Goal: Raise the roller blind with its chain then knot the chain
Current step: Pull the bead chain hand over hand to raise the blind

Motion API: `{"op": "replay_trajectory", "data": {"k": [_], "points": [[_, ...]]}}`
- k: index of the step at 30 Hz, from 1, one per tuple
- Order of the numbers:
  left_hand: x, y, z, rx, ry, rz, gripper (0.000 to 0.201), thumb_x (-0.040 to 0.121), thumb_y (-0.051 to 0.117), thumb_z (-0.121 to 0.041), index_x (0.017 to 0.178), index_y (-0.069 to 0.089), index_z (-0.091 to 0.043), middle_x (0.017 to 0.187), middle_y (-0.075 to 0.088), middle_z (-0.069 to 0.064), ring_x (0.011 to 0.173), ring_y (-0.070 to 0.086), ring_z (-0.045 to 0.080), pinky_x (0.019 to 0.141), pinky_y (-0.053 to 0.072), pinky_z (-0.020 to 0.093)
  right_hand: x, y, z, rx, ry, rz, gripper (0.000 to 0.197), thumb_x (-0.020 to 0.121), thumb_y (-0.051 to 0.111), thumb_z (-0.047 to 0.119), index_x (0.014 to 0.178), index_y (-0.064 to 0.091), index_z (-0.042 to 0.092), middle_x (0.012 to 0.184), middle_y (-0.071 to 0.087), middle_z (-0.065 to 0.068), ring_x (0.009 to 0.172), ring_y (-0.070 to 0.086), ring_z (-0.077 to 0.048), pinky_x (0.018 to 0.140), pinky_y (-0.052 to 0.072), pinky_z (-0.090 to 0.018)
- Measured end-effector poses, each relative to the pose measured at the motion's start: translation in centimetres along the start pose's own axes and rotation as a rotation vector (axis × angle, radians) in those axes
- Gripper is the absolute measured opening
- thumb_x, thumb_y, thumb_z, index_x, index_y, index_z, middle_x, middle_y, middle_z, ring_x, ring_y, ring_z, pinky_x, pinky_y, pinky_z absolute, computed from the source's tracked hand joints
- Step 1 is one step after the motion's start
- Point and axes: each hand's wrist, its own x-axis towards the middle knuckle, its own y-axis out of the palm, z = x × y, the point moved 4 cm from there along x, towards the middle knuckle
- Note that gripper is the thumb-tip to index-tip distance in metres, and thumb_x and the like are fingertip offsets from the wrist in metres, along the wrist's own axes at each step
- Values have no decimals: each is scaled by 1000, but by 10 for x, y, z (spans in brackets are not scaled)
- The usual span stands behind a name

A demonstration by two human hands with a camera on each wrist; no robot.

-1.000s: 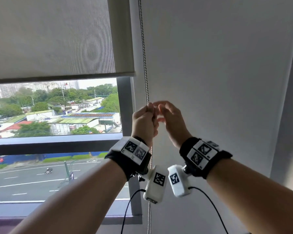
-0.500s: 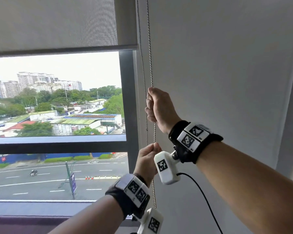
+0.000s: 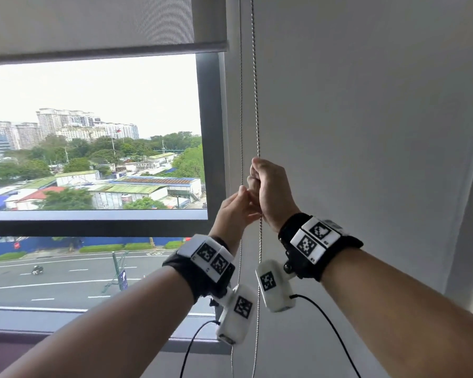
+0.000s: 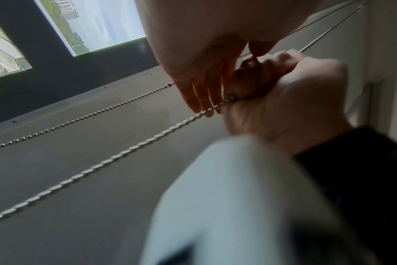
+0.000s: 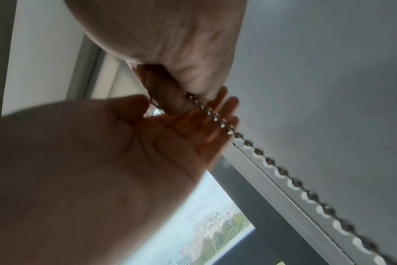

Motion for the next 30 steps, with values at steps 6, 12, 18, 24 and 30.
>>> {"op": "replay_trajectory", "data": {"k": [6,12,18,24,30], "points": [[17,18,-31,50,62,-8,45,98,32,-32,100,62,2,85,69,14,75,66,21,71,52,28,-37,-6,-37,54,99,26,37,99,38,13,63,38,9,49,26,1,35,22,-8,35,21,-15],[18,38,-42,10,64,-58,37,98,36,-32,74,56,-11,46,41,-4,36,33,11,37,28,19,-60,-17,-82,27,159,17,44,101,39,10,58,33,17,45,31,11,39,25,-4,41,25,-18],[15,41,-37,29,54,-119,38,98,37,-27,62,45,-18,45,29,-5,32,19,7,42,11,16,-53,-27,-78,-68,87,139,26,78,58,40,63,55,18,46,47,7,39,40,-12,43,35,-25],[1,33,-18,52,21,-120,33,97,39,-21,68,51,-16,50,34,-1,29,27,5,34,18,12,-11,-39,-25,-168,-21,74,29,81,37,23,80,62,10,67,62,1,63,59,-15,57,55,-35],[-21,14,24,153,-69,-131,38,95,32,-13,58,41,-18,46,26,-5,33,20,8,41,12,15,19,-18,27,-148,-67,56,36,101,31,20,111,59,-2,77,61,-14,71,60,-29,66,57,-48]]}}
